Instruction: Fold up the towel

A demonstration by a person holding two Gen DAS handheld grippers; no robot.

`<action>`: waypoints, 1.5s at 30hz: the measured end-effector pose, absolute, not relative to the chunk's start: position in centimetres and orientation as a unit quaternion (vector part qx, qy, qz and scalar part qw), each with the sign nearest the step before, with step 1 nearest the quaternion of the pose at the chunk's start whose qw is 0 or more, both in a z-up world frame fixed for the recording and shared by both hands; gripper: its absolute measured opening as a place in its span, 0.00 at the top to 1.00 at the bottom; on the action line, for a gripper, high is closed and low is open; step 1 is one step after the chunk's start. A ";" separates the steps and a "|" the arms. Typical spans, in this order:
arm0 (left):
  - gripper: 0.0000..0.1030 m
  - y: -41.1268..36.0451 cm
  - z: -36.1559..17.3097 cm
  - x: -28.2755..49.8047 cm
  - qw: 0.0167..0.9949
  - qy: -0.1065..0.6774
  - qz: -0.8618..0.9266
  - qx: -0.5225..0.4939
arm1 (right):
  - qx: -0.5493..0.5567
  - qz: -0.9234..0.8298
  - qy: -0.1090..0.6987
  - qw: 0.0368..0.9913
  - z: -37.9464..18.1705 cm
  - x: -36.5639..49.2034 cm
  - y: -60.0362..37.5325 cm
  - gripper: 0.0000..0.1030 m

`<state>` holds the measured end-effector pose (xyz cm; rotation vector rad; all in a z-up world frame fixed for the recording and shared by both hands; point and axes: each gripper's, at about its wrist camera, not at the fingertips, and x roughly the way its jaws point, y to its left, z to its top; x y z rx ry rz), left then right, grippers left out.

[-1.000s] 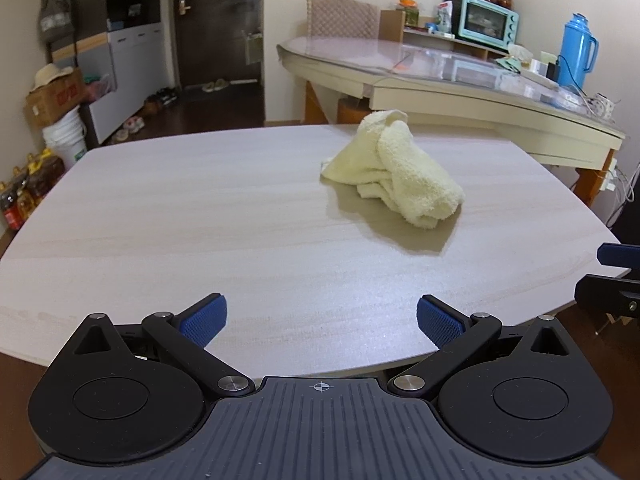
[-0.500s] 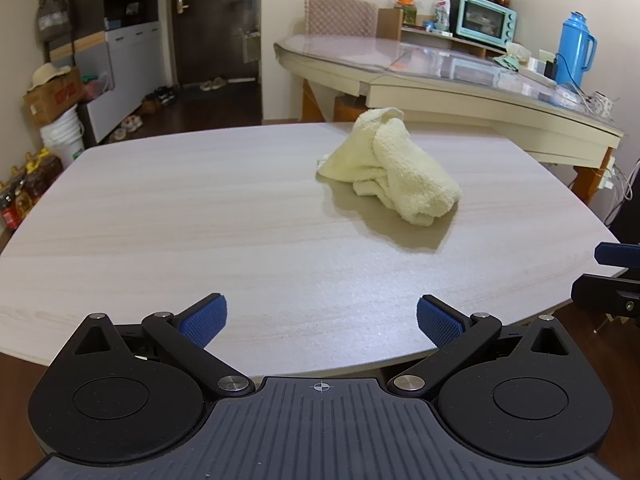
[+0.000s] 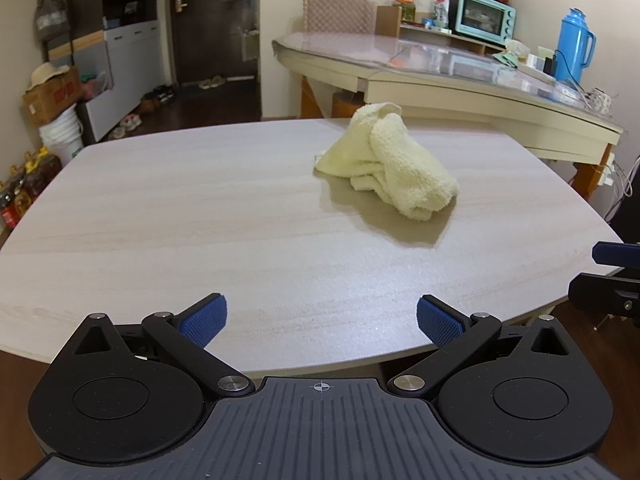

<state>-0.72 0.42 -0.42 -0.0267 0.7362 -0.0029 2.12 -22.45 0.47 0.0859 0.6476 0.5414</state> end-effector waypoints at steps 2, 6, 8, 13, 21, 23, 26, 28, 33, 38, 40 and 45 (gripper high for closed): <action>0.00 0.4 -0.5 -0.7 0.933 0.361 -0.001 -0.013 | 0.041 0.263 0.314 0.911 0.4 2.1 -22.4 0.00; 0.00 0.5 -0.6 -0.5 0.932 0.362 -0.002 -0.012 | 0.043 0.263 0.313 0.911 0.4 2.1 -22.5 0.00; 0.00 0.5 -0.6 -0.4 0.932 0.362 -0.002 -0.011 | 0.043 0.264 0.314 0.911 0.3 2.1 -22.4 0.00; 0.00 0.4 -0.5 0.1 0.933 0.360 -0.003 -0.009 | 0.043 0.263 0.317 0.910 0.2 2.3 -22.5 0.00; 0.00 0.4 -0.5 1.2 0.934 0.358 -0.002 -0.002 | 0.042 0.261 0.318 0.910 0.3 3.7 -22.4 0.00; 0.00 0.6 -0.5 1.5 0.934 0.357 0.000 -0.002 | 0.039 0.264 0.319 0.909 0.3 4.2 -22.2 0.00; 0.00 0.9 -0.6 1.8 0.935 0.354 0.004 0.000 | 0.029 0.270 0.319 0.908 0.5 5.3 -21.7 0.00; 0.00 1.3 -0.6 2.1 0.936 0.352 0.007 0.001 | 0.025 0.274 0.316 0.908 0.8 6.3 -21.4 0.00; 0.00 2.5 -0.7 3.1 0.938 0.346 0.013 -0.007 | 0.014 0.299 0.296 0.907 2.0 9.8 -20.5 0.00; 0.00 3.8 -0.9 4.3 0.938 0.346 0.008 -0.006 | 0.021 0.336 0.296 0.894 2.7 15.5 -19.5 0.01; 0.00 4.2 -0.9 4.7 0.939 0.345 0.006 -0.001 | 0.029 0.352 0.298 0.887 2.9 18.2 -19.0 0.07; 0.00 5.4 -0.8 5.8 0.938 0.346 0.008 0.000 | 0.001 0.368 0.313 0.875 2.1 24.5 -17.5 0.28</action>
